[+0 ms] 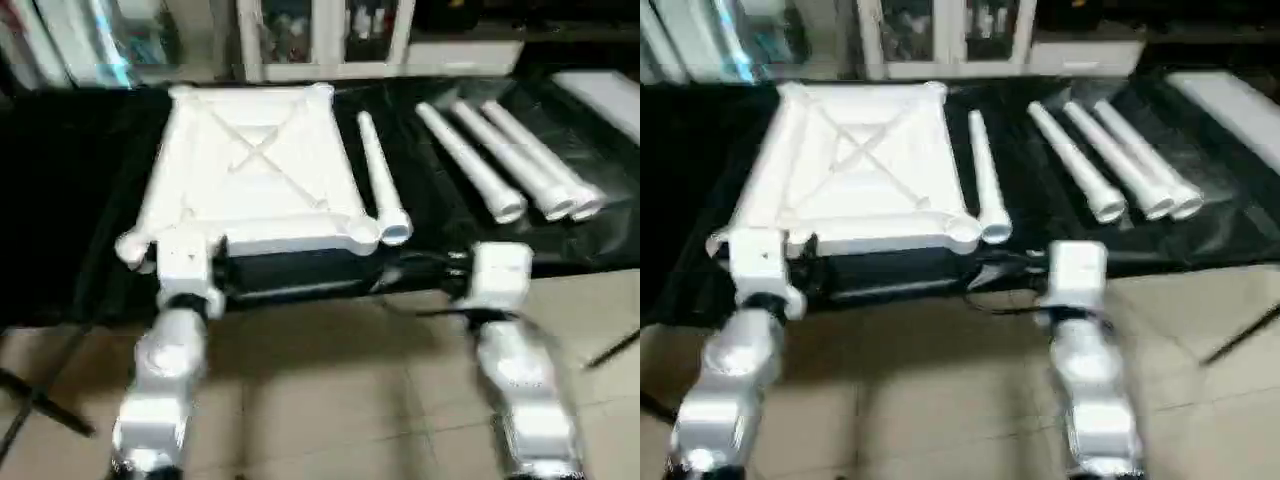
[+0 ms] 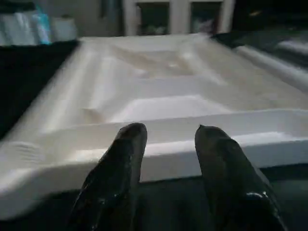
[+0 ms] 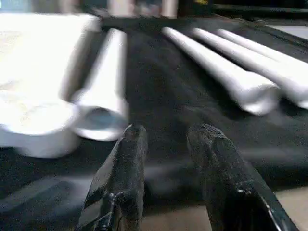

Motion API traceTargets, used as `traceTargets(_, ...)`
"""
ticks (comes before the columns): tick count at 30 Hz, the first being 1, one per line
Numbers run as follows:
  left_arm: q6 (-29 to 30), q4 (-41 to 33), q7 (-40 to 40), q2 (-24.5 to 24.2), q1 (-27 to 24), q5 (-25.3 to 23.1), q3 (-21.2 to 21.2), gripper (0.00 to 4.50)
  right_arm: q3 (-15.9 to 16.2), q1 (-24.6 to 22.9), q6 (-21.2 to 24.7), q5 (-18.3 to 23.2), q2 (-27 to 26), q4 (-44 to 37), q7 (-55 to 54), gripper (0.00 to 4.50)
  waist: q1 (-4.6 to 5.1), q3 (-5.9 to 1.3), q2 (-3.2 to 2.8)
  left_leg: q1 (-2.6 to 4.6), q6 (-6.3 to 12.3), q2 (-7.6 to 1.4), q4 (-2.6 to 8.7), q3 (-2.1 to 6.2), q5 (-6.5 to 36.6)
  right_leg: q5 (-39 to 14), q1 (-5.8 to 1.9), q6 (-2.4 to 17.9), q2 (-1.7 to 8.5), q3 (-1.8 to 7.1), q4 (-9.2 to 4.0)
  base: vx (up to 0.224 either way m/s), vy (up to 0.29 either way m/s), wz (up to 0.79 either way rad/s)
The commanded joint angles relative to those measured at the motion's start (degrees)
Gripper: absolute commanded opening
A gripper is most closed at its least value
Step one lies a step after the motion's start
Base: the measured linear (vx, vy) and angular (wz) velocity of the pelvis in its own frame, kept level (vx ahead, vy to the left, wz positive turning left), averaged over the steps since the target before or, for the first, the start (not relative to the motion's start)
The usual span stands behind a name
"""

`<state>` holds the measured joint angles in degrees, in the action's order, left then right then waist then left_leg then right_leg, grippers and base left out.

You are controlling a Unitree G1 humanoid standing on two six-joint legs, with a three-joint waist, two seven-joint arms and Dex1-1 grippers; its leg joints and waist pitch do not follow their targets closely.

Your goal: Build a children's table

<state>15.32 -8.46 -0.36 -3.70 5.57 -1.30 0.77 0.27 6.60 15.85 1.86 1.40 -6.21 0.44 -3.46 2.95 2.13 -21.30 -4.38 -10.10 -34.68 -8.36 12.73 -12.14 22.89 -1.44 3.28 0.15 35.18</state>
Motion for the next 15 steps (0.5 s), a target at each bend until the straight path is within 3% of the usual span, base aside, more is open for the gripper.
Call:
traceTargets(1,1.61,-3.42,0.12,-0.34,-0.63,1.07,1.20,2.00,0.78,1.06,0.36,1.27,0.79,-1.79,1.87,1.55,-0.27,-3.00,-0.81,0.41,0.72,-2.18,4.87,0.38,5.76,1.07,-2.27,7.67,2.71,0.91,-3.21,0.000,0.000,0.00)
traceTargets(3,1.77,-3.50,-0.05,-0.30,-0.47,1.43,1.25,2.00,0.90,1.42,0.52,1.36,0.86,-1.63,2.15,1.55,-0.31,-2.97,-0.12,0.70,0.13,-2.01,4.74,0.18,6.00,2.38,-2.20,7.30,2.61,0.94,-3.19,0.000,0.000,0.00)
traceTargets(4,1.40,-3.77,-0.27,-0.49,-0.37,1.42,1.18,2.00,1.09,1.73,0.84,0.85,1.11,-1.78,2.07,1.55,-0.61,-3.05,-0.23,0.83,-0.19,-1.87,4.62,0.09,5.56,3.57,-2.22,7.22,2.68,1.02,-3.05,0.000,0.000,0.00)
traceTargets(5,0.83,-3.84,-0.25,-0.86,-0.07,0.74,1.07,2.00,1.25,2.15,1.00,0.70,1.32,-2.06,2.24,1.55,-0.91,-3.07,0.35,0.74,-0.21,-1.79,4.50,-0.03,4.41,5.10,-2.40,6.91,2.67,1.10,-2.98,0.000,0.000,0.00)
traceTargets(6,1.62,-4.63,-0.23,-0.86,0.03,0.21,1.07,2.00,1.19,2.32,1.74,0.43,1.18,-2.67,2.40,1.55,-1.12,-3.10,0.28,0.72,-0.26,-1.77,4.49,0.04,3.92,5.52,-2.48,6.77,2.71,1.12,-2.83,0.000,0.000,0.00)
traceTargets(7,0.93,-5.69,-0.39,-0.77,0.16,-0.18,1.10,2.00,1.80,2.82,2.55,-0.99,1.56,-3.28,2.67,1.55,-1.15,-3.13,0.88,0.70,-0.09,-1.75,4.41,-0.08,3.44,5.89,-2.56,6.53,2.61,1.13,-2.85,0.000,0.000,0.00)
traceTargets(9,-1.28,-6.47,-0.03,-0.72,0.37,-0.97,1.08,2.00,2.59,3.49,1.80,-3.70,2.22,-3.26,1.94,1.55,-1.66,-3.10,0.47,0.81,-0.40,-1.78,4.36,-0.08,2.43,6.52,-2.43,6.30,2.68,1.13,-2.74,0.000,0.000,0.00)
traceTargets(10,-1.59,-6.87,0.37,-1.01,0.55,-1.26,1.10,2.00,3.03,3.91,0.80,-6.37,2.87,-2.77,-0.17,1.55,-1.72,-3.02,1.31,0.78,-0.41,-1.77,4.39,-0.17,2.49,5.89,-2.51,6.04,2.69,1.13,-2.83,0.000,0.000,0.00)
traceTargets(12,-1.21,-7.17,0.81,-1.39,0.75,-1.50,1.05,2.00,3.20,4.34,-0.11,-8.19,3.42,-2.14,-1.96,1.55,-1.70,-2.98,1.35,0.81,-1.45,-1.70,4.51,-0.09,3.24,3.82,-2.47,5.20,2.73,1.14,-2.79,0.000,0.000,0.00)
traceTargets(13,-0.71,-7.50,1.33,-2.16,0.69,-2.56,0.88,2.00,2.95,4.66,-2.43,-10.15,3.98,-0.85,-4.35,1.55,-1.65,-2.84,1.96,0.85,-1.59,-1.71,4.54,-0.23,3.41,3.10,-2.33,4.73,2.70,1.11,-3.02,0.000,0.000,0.00)
traceTargets(15,-2.42,-7.72,2.15,-3.34,-0.68,-4.69,0.61,2.00,0.81,4.78,-2.61,-9.69,4.74,1.29,-5.84,1.55,-1.63,-2.77,2.22,0.93,-1.76,-1.58,4.61,-0.26,4.83,0.57,-2.24,3.51,2.74,1.17,-3.12,0.000,0.000,0.00)
